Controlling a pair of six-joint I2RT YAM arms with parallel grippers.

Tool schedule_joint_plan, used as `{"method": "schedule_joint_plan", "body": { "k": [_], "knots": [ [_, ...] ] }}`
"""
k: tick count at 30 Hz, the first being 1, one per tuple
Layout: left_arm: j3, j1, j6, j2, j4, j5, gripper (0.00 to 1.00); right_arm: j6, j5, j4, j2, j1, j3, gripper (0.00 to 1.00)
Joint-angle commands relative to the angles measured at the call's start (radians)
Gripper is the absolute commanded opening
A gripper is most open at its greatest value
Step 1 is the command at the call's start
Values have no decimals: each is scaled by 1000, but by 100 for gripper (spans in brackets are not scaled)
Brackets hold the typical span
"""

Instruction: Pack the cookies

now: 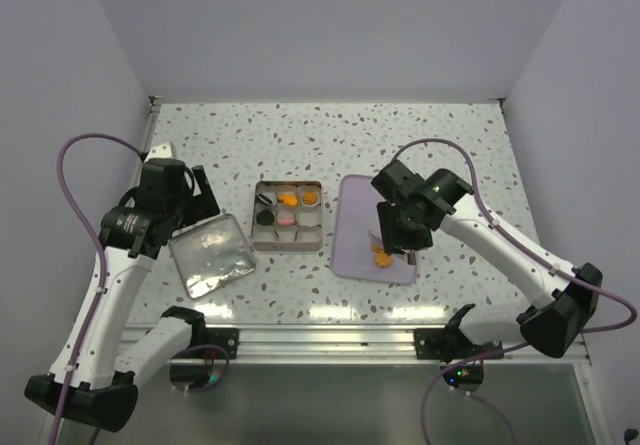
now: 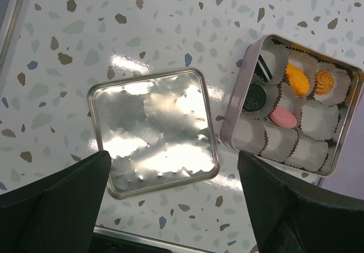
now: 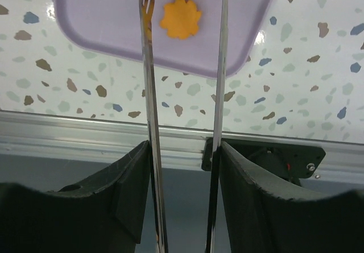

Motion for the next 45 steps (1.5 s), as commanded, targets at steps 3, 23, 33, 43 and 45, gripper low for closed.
{"method": "schedule_joint_plan", "body": {
  "k": [3, 23, 33, 43, 45],
  "knots": [
    [3, -3, -1, 3, 51, 19, 100, 36, -10, 48, -35, -3, -37, 52],
    [-5, -3, 15, 8, 49, 4, 100, 60, -69, 128, -2, -9, -114, 52],
    [-9, -3, 31, 8, 52, -13, 100, 91, -93, 145, -9, -9, -147, 44],
    [-6, -3, 37, -3, 46, -25, 100, 89, -98, 146, 9, -9, -108, 40],
    [0, -3, 40, -3, 43, -28, 100, 77, -78, 125, 26, -9, -65, 40]
  ]
}}
